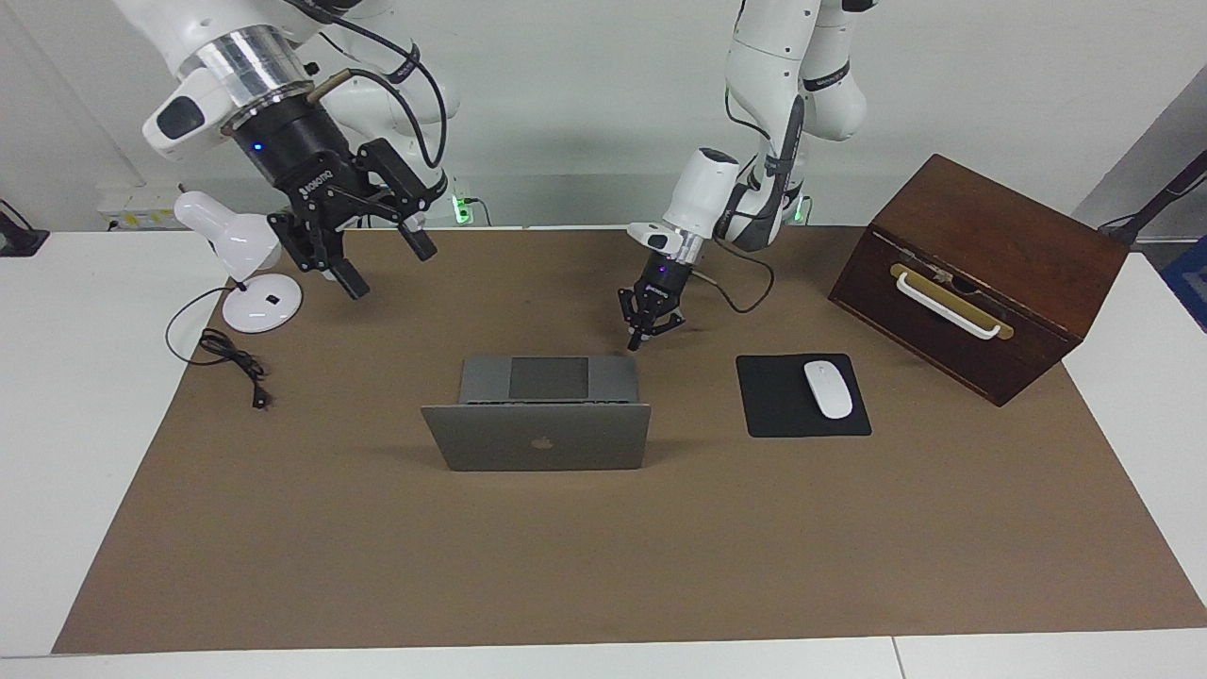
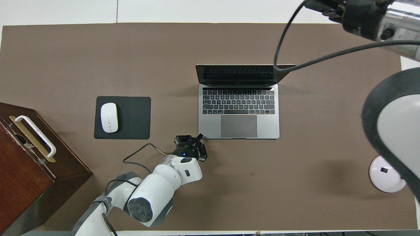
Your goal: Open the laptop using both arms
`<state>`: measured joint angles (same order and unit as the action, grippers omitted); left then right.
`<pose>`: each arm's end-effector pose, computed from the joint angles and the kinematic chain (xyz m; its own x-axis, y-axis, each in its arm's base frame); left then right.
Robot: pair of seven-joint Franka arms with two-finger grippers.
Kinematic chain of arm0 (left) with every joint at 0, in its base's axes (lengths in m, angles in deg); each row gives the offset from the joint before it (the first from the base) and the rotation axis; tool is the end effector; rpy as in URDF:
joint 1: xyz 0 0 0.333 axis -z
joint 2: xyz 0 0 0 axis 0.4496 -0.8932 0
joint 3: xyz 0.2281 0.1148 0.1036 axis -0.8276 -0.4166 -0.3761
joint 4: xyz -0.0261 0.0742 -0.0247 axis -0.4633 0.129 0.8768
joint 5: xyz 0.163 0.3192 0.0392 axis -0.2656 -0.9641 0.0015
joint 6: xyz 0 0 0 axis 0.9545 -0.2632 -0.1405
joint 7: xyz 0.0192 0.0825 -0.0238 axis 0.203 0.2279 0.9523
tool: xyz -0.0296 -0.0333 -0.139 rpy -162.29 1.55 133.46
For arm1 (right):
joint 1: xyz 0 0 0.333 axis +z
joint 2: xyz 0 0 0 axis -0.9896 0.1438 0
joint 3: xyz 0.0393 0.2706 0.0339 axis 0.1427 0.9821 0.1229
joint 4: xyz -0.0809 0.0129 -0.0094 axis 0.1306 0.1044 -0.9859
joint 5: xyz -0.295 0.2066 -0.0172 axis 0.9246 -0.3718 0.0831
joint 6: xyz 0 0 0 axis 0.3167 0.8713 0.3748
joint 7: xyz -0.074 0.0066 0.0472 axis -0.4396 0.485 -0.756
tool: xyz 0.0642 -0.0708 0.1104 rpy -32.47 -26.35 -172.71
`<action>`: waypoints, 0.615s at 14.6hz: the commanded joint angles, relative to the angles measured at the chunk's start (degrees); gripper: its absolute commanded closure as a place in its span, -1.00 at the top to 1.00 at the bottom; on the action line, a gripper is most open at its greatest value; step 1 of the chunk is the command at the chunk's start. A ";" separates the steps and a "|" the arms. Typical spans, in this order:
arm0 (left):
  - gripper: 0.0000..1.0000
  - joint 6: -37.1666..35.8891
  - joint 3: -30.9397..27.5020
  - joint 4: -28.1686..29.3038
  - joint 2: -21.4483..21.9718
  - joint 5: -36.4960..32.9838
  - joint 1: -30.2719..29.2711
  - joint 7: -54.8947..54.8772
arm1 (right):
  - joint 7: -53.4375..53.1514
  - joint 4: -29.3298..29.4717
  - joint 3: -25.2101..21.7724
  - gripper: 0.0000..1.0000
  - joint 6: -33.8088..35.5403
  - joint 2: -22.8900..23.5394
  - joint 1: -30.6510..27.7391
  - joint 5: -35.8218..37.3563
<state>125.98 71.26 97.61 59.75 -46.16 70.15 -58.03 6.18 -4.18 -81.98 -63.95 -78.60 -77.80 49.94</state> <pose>0.3697 -0.3291 0.2542 0.6006 -0.4252 0.6771 -0.6078 -0.7931 0.0410 0.5852 0.0987 0.6327 0.9078 -0.1884 0.3746 0.0200 -0.8730 -0.4873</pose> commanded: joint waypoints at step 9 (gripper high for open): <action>-1.00 -19.19 -0.58 2.47 14.04 0.98 -5.36 0.96 | 10.76 -2.19 0.12 1.00 34.85 -6.89 -10.78 21.33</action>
<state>111.64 70.56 98.71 69.49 -46.03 66.47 -56.75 15.90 -4.15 -82.53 -30.80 -83.97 -86.44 69.97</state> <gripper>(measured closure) 0.991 0.000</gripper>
